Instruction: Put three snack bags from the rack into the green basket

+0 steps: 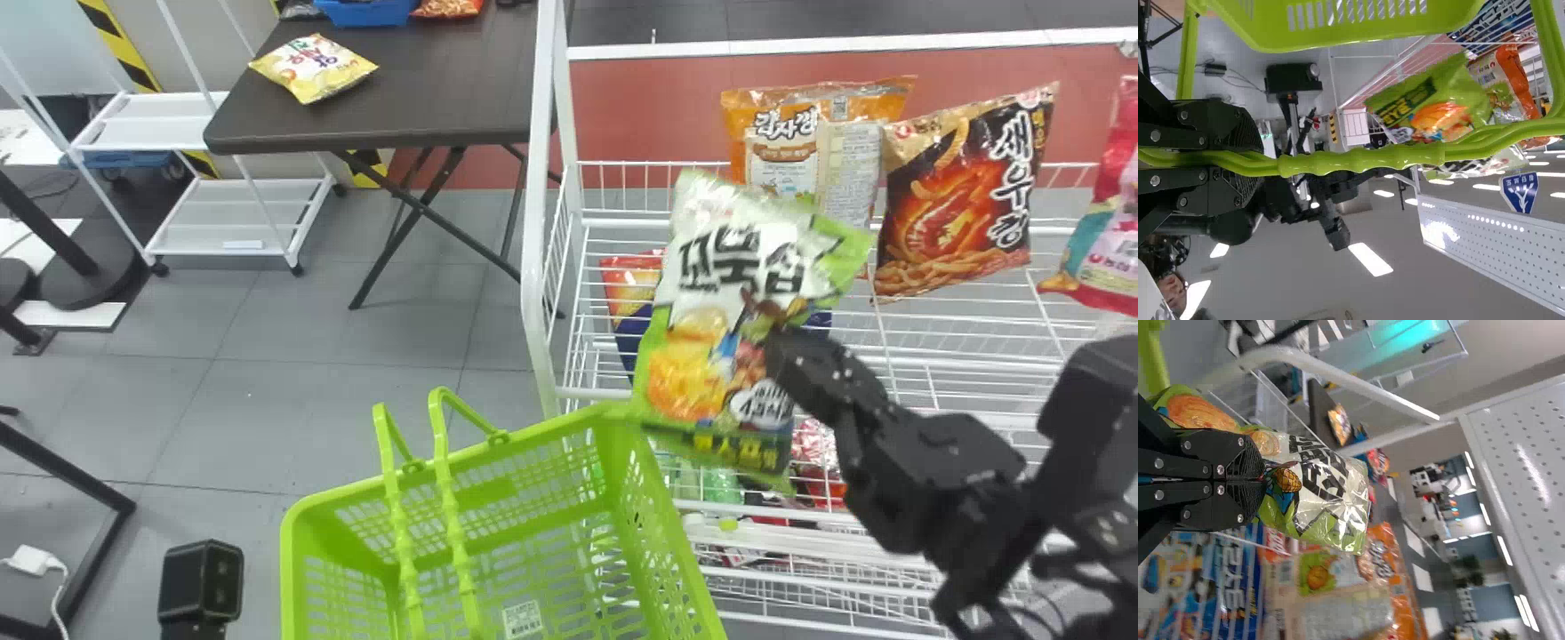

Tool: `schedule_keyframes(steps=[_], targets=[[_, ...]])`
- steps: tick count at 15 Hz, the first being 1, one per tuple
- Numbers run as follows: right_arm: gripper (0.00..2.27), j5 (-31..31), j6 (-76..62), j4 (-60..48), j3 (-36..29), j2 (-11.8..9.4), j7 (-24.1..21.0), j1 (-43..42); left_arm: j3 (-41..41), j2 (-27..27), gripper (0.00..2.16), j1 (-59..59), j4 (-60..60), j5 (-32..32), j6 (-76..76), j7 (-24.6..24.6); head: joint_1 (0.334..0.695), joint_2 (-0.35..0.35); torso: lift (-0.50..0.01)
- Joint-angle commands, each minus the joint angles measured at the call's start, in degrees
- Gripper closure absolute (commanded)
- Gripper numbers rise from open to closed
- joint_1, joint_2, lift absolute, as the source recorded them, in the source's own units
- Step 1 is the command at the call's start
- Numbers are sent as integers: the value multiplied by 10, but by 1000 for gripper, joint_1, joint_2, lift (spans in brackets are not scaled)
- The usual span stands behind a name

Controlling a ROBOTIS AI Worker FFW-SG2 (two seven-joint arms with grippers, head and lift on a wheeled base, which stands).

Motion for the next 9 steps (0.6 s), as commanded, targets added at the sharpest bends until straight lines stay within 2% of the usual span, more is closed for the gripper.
schedule_keyframes(steps=[1,3,5,6,7,8,9], targets=[[2256,-37,101,-59,0,-11,14,29,0,0,2148,-1,2,0,1,-6,695,146,0],[2253,-64,189,-79,4,-14,30,30,0,-1,2148,-1,3,1,3,-6,695,195,0],[2256,-58,231,-63,38,-14,33,14,-2,-1,2148,0,2,3,10,-6,695,251,0],[2250,-47,236,-39,65,-14,33,0,-4,-2,2148,0,1,3,10,-6,695,312,0],[1976,-39,241,-15,87,-14,33,-15,-4,-2,2148,0,0,3,10,-6,695,345,0],[1420,-27,245,12,108,-19,33,-31,-4,-1,2148,1,-1,4,10,-6,695,350,0],[549,-9,243,29,126,-22,30,-43,-4,-1,2148,2,-1,4,10,-6,695,350,0]])
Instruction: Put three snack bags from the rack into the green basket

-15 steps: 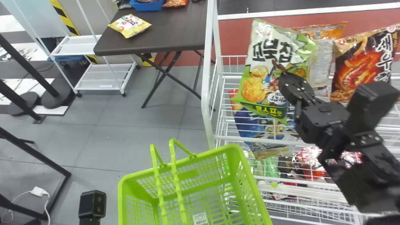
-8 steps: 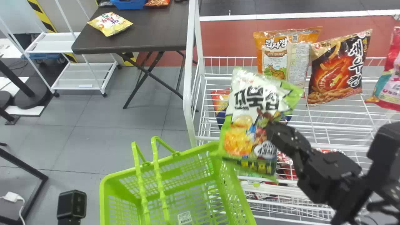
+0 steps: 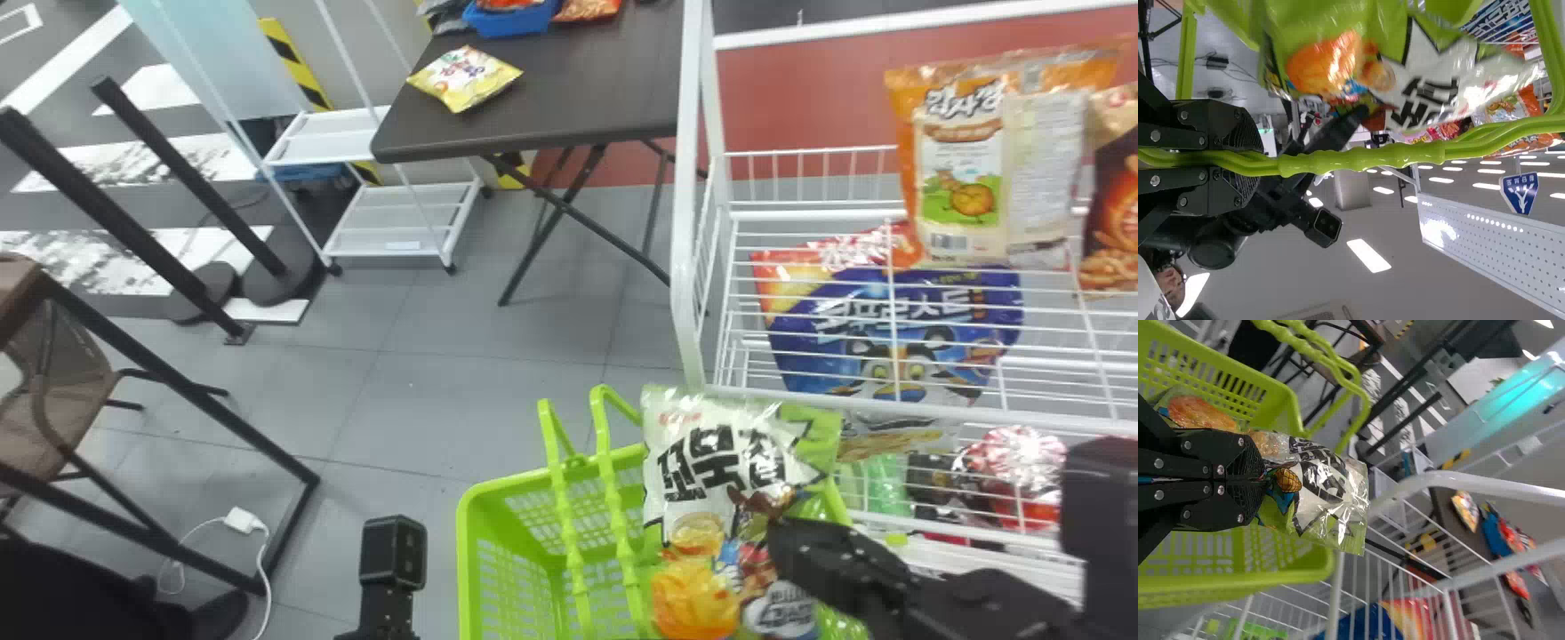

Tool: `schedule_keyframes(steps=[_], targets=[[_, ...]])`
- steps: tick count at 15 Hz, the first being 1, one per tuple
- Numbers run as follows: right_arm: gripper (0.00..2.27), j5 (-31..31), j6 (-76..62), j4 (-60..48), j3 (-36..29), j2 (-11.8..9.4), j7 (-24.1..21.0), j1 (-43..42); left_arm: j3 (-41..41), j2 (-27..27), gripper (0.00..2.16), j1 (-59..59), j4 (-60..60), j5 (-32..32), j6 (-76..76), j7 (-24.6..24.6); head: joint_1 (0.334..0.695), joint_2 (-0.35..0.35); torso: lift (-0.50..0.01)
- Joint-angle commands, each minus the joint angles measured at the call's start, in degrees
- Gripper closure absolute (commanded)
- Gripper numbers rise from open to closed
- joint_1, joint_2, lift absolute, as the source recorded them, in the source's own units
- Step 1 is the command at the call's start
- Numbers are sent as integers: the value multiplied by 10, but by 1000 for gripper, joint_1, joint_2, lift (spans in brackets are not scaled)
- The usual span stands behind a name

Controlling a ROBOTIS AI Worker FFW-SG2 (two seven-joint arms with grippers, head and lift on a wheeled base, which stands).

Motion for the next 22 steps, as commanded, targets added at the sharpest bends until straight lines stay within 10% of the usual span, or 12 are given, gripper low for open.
schedule_keyframes(steps=[1,11,15,22], targets=[[-1,43,-1,41,41,-5,-4,-28,0,1,2148,2,-1,0,1,-6,695,350,0],[63,-89,-154,4,-145,-7,12,13,0,1,2148,4,5,0,1,-6,695,326,0],[66,-51,-184,34,-240,30,-7,-36,0,1,2148,3,6,0,1,-6,695,119,0],[66,113,-226,244,-286,26,-22,-242,0,1,2148,3,13,1,1,-6,695,-192,0]])
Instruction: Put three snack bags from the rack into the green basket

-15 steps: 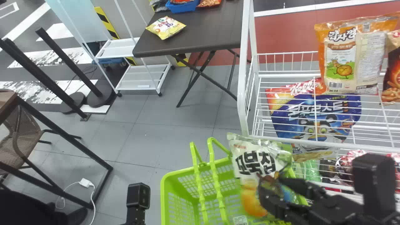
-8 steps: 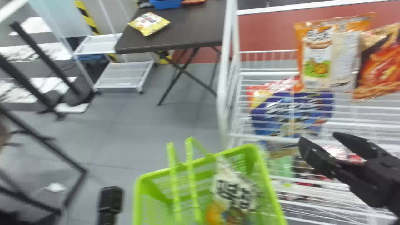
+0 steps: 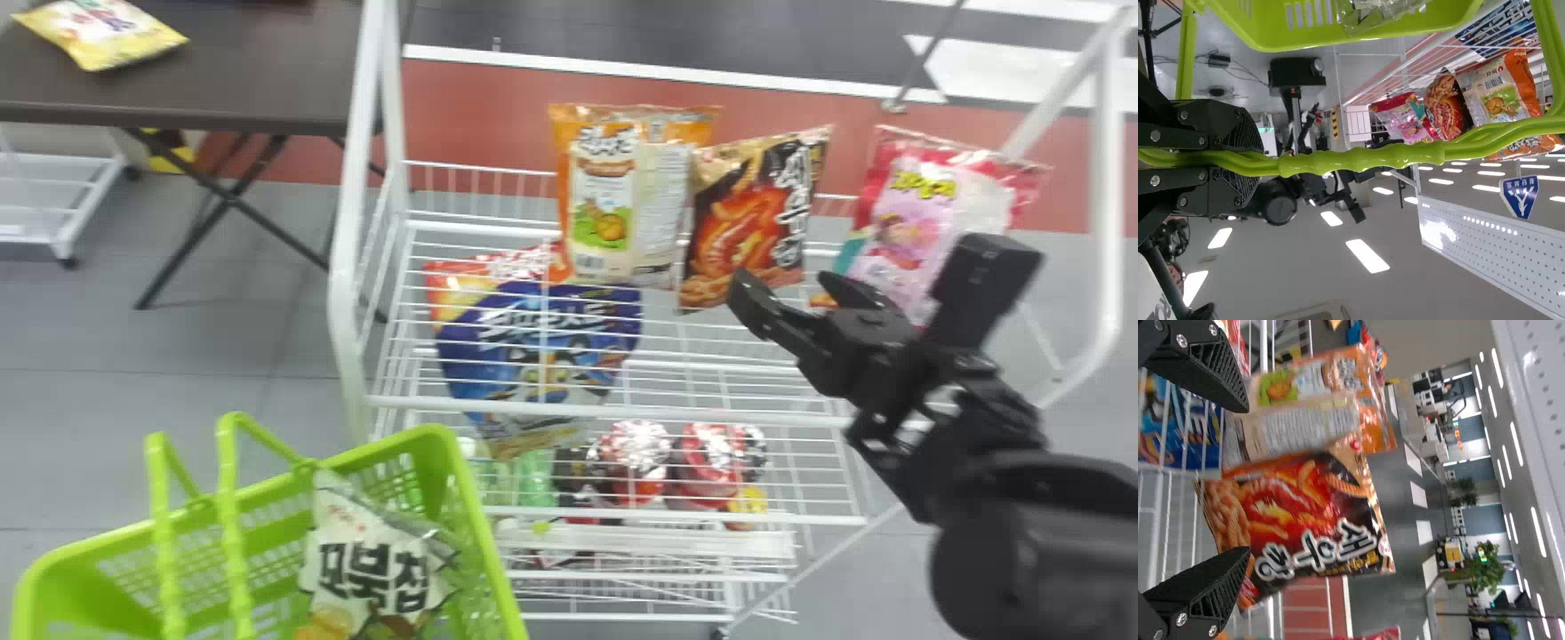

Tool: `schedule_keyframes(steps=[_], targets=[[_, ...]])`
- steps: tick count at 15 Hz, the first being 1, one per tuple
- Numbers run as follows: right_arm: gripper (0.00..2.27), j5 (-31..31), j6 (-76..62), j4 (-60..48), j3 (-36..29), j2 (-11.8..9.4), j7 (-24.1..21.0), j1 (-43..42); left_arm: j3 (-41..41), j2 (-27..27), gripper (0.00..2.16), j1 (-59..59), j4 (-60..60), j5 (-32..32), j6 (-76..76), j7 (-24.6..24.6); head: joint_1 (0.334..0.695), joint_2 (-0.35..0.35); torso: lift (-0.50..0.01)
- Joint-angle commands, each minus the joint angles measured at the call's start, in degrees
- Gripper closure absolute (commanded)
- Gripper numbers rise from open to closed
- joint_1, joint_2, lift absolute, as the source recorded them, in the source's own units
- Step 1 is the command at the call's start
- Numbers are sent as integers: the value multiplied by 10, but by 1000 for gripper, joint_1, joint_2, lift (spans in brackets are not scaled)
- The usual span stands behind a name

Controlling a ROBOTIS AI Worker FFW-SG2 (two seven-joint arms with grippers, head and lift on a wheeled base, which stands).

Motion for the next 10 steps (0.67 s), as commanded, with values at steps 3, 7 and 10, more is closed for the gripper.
schedule_keyframes(steps=[3,7,10], targets=[[66,89,-82,155,8,-4,0,-105,0,-1,2148,1,4,1,1,-6,695,-231,0],[46,156,-126,303,18,-6,10,-197,0,-2,2148,4,4,1,1,-6,695,-238,0],[350,161,-125,349,23,-13,28,-220,0,-2,2148,5,4,1,1,-6,695,-230,0]])
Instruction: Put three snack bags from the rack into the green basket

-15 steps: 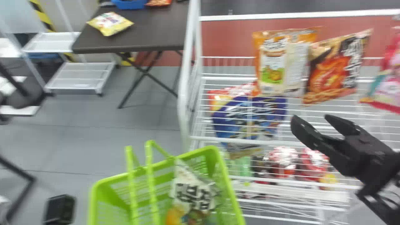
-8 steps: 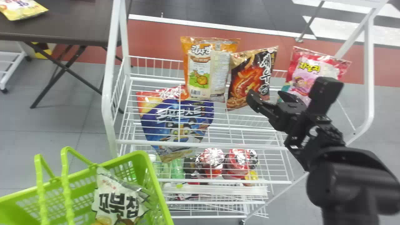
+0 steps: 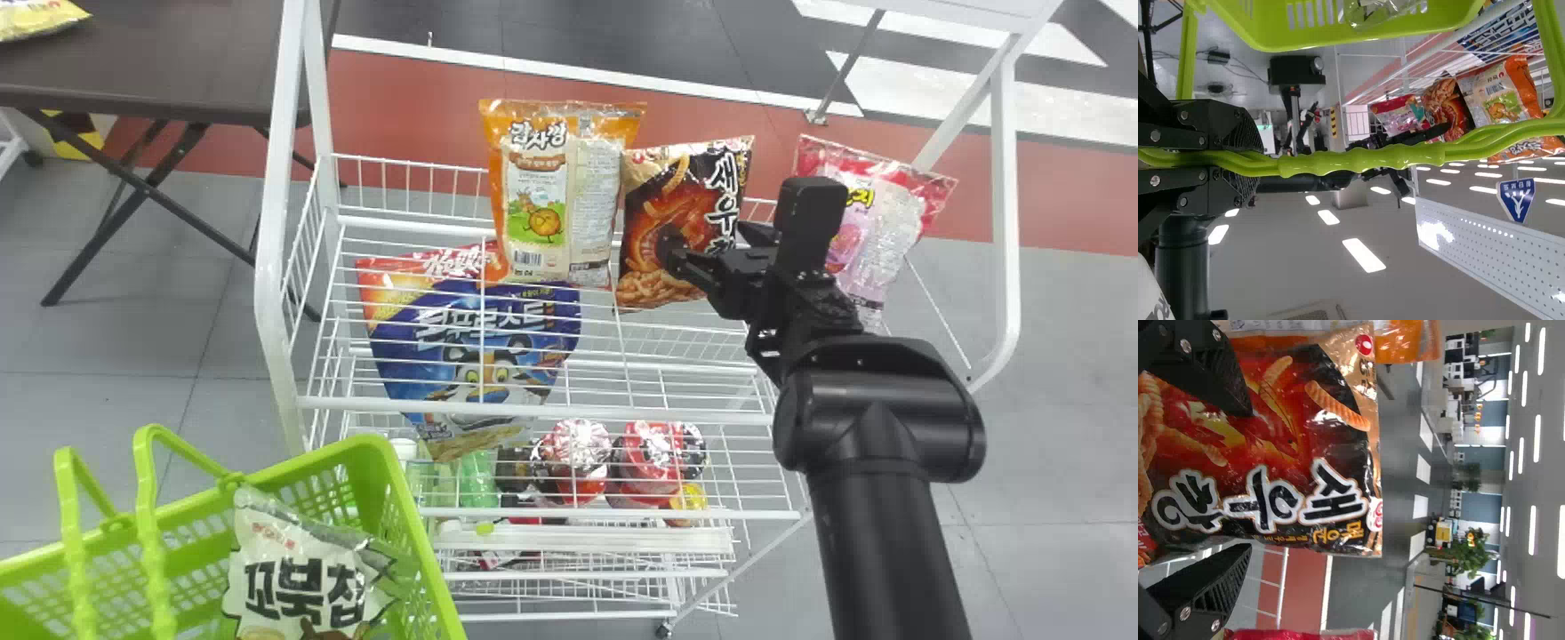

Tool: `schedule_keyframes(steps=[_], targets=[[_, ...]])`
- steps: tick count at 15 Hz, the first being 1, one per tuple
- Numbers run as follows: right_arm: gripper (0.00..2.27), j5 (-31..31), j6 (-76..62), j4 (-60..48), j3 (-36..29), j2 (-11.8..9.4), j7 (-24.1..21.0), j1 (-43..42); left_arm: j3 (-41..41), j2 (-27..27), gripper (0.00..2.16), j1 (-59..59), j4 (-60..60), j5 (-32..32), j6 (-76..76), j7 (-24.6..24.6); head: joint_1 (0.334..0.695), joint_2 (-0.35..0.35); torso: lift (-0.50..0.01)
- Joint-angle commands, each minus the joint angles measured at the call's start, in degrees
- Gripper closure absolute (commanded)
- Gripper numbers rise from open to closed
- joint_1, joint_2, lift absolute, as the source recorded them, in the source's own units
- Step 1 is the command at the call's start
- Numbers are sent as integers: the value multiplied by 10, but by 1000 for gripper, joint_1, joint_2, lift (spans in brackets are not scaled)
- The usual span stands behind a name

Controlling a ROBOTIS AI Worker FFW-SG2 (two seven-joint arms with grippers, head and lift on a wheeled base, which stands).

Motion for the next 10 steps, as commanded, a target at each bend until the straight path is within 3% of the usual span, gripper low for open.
schedule_keyframes(steps=[1,3,4,6,10], targets=[[711,3,6,21,0,-3,23,-11,0,0,2148,0,0,0,1,-6,695,-228,0],[1804,-6,4,12,-1,-3,38,2,-1,-1,2148,0,1,0,1,-6,695,-216,0],[2138,-10,4,-7,-4,-2,33,12,-1,-1,2148,0,2,0,1,-6,695,-212,0],[2256,-16,4,-49,-7,-1,33,36,-1,0,2148,-1,3,-1,1,-6,695,-214,0],[2256,-36,9,-133,-22,4,27,82,-1,1,2148,-3,5,0,1,-6,695,-222,0]])
